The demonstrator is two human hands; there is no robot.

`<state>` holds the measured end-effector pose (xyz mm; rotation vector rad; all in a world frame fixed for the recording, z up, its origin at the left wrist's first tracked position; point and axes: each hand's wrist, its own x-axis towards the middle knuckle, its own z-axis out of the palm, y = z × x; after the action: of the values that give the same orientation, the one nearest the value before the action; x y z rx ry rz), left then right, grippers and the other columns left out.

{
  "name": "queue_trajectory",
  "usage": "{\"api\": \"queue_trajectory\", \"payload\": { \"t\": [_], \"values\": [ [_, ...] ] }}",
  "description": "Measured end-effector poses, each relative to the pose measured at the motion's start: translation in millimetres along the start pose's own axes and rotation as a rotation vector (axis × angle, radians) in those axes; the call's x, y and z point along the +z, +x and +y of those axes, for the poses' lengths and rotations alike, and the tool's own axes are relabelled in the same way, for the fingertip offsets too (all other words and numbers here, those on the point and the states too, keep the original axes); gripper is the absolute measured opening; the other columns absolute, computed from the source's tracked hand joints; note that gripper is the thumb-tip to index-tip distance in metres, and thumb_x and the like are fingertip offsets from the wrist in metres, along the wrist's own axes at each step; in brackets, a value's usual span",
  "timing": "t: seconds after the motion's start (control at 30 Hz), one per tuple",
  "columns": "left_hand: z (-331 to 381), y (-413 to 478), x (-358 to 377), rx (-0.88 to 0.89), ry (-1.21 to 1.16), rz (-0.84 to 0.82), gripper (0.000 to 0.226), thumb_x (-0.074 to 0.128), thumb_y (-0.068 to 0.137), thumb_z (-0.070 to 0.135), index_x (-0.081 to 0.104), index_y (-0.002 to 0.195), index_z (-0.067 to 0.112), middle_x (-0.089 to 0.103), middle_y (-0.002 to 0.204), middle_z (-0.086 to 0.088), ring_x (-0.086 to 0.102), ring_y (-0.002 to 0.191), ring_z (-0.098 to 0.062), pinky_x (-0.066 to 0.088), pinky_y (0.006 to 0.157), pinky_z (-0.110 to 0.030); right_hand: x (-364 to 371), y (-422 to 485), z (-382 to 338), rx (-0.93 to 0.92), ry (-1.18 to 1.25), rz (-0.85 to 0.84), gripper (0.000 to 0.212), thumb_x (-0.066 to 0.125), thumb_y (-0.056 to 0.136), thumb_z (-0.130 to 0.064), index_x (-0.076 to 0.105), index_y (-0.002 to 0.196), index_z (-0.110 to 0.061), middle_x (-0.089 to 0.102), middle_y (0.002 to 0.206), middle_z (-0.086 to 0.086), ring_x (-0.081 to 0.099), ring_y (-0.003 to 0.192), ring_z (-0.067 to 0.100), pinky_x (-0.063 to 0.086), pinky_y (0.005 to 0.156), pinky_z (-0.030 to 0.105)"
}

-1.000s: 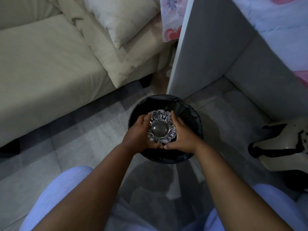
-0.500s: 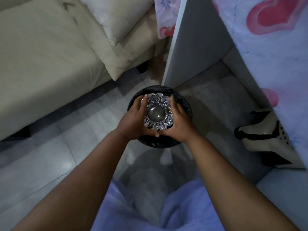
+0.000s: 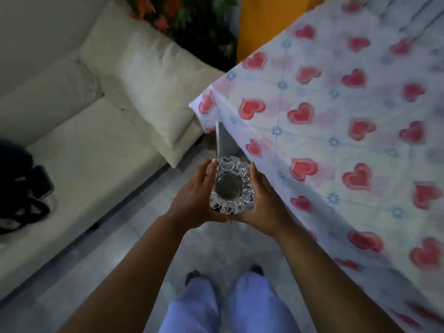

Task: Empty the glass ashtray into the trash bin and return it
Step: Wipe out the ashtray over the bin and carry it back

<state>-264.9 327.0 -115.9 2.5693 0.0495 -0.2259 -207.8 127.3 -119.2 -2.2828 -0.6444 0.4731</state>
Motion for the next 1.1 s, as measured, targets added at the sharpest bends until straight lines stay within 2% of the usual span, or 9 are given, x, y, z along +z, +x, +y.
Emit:
{"api": "queue_trajectory", "payload": {
  "t": [0.07,0.17,0.3,0.57,0.7,0.77,0.87,1.0,1.1],
  "values": [
    [31,5,-19,0.053,0.015,-0.005,0.142,0.056,0.042,0.092,-0.016,0.148,0.030,0.003,0.157,0.005,0.029,0.137,-0.030,0.038,0.100,-0.037,-37,-15,-10,-0.016,-0.039,0.070,0.133,0.068,0.060,-0.079,0.000,0.155,-0.014,0.009,0.164,0.001,0.000,0.150,0.009,0.010,0.121,0.024],
    [90,23,-29,0.156,0.058,-0.043,0.140,0.053,0.044,0.092,-0.006,0.150,0.021,0.010,0.157,-0.004,0.033,0.137,-0.034,0.048,0.097,-0.045,-93,-45,-7,0.106,0.003,0.093,0.134,0.075,0.059,-0.072,-0.012,0.153,-0.031,0.010,0.165,0.002,0.015,0.149,0.018,0.033,0.116,0.038],
    [151,51,-19,0.284,0.081,-0.073,0.137,0.059,0.051,0.086,0.003,0.150,0.011,0.019,0.156,-0.017,0.033,0.137,-0.034,0.044,0.100,-0.043,-141,-73,18,0.209,-0.025,0.122,0.135,0.075,0.060,-0.072,-0.015,0.152,-0.031,0.012,0.164,0.001,0.025,0.146,0.021,0.041,0.107,0.034],
    [298,135,30,0.454,-0.010,-0.200,0.134,0.075,0.049,0.073,0.005,0.149,0.018,0.017,0.154,-0.009,0.039,0.132,-0.029,0.047,0.099,-0.042,-255,-119,110,0.360,0.013,0.238,0.137,0.085,0.059,-0.056,-0.009,0.153,-0.027,0.025,0.157,0.007,0.032,0.141,0.026,0.039,0.107,0.035],
    [345,175,66,0.520,0.071,-0.189,0.133,0.082,0.051,0.063,0.009,0.149,0.010,0.025,0.151,-0.018,0.039,0.132,-0.035,0.049,0.094,-0.048,-290,-118,166,0.401,-0.029,0.271,0.135,0.085,0.061,-0.053,-0.008,0.153,-0.024,0.026,0.157,0.010,0.029,0.143,0.028,0.035,0.111,0.037],
    [348,187,72,0.542,0.077,-0.162,0.133,0.085,0.050,0.059,0.014,0.148,0.004,0.031,0.147,-0.023,0.041,0.130,-0.038,0.050,0.092,-0.049,-296,-110,178,0.410,-0.086,0.270,0.134,0.085,0.061,-0.054,-0.006,0.154,-0.023,0.023,0.158,0.012,0.024,0.145,0.030,0.034,0.114,0.043],
    [356,209,78,0.524,0.103,-0.167,0.132,0.084,0.051,0.060,0.009,0.149,0.013,0.026,0.151,-0.016,0.034,0.135,-0.031,0.047,0.097,-0.042,-305,-98,193,0.432,-0.139,0.274,0.134,0.084,0.060,-0.056,-0.006,0.153,-0.021,0.013,0.161,0.017,0.012,0.149,0.034,0.028,0.117,0.050],
    [367,237,95,0.601,0.137,-0.154,0.124,0.083,0.055,0.058,0.011,0.147,0.016,0.030,0.149,-0.022,0.038,0.132,-0.040,0.045,0.099,-0.046,-317,-85,221,0.413,-0.129,0.283,0.138,0.084,0.058,-0.060,-0.004,0.153,-0.013,0.008,0.162,0.020,0.005,0.149,0.036,0.023,0.117,0.050],
    [369,249,101,0.561,0.118,-0.186,0.128,0.084,0.057,0.055,0.006,0.149,0.014,0.023,0.153,-0.017,0.035,0.135,-0.035,0.035,0.099,-0.032,-321,-79,235,0.429,-0.116,0.277,0.138,0.085,0.058,-0.060,-0.004,0.154,-0.014,0.004,0.163,0.019,0.002,0.150,0.034,0.019,0.117,0.046]
  ]
}}
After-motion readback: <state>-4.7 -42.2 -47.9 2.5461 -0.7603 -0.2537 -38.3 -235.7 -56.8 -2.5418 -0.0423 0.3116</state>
